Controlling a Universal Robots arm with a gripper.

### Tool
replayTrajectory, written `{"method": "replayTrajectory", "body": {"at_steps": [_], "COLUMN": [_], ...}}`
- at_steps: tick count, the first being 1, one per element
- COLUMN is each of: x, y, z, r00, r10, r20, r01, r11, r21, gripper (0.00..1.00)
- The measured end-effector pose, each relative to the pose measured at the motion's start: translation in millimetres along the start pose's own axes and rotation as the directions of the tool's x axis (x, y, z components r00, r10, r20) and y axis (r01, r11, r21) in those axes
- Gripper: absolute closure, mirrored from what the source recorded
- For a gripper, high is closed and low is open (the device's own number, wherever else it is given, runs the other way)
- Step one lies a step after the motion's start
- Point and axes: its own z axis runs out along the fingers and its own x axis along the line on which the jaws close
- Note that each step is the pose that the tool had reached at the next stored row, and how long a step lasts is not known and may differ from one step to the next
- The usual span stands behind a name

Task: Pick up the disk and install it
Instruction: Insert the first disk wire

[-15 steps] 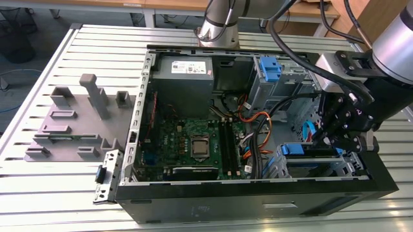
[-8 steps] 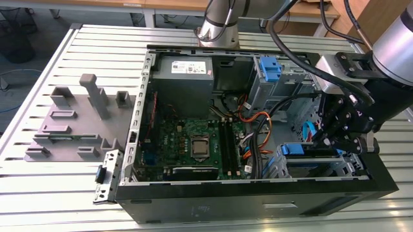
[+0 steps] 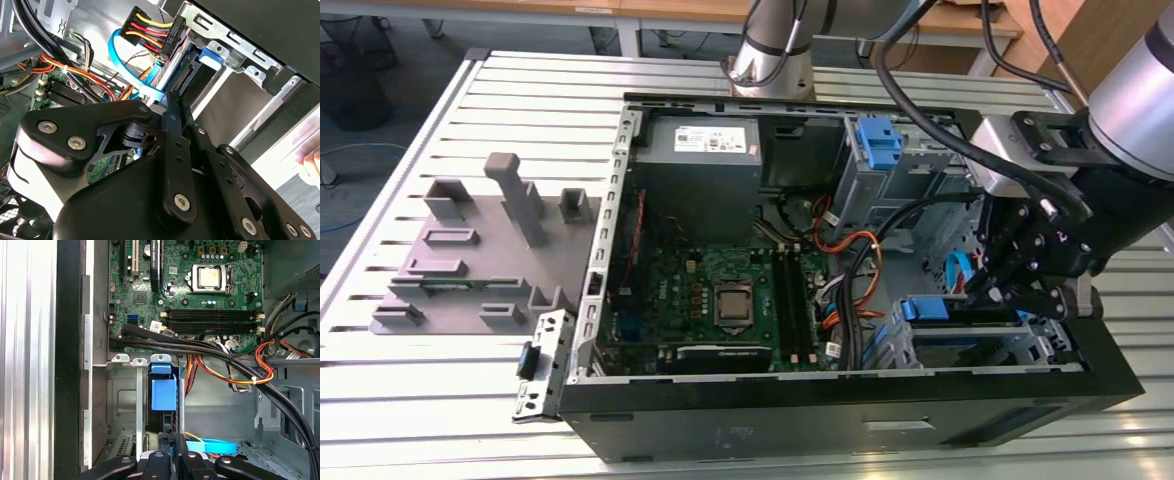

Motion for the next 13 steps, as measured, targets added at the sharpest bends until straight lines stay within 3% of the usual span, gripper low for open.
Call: {"method": "replayTrajectory", "body": {"at_steps": [13], "x": [0.1], "y": [0.0], "z": [1.9], "r00": [1.0], "r10": [0.0], "r20": [0.0001], "r01": [0.0], "r11": [1.0], "r21": [0.0007], "gripper": [0.84]}}
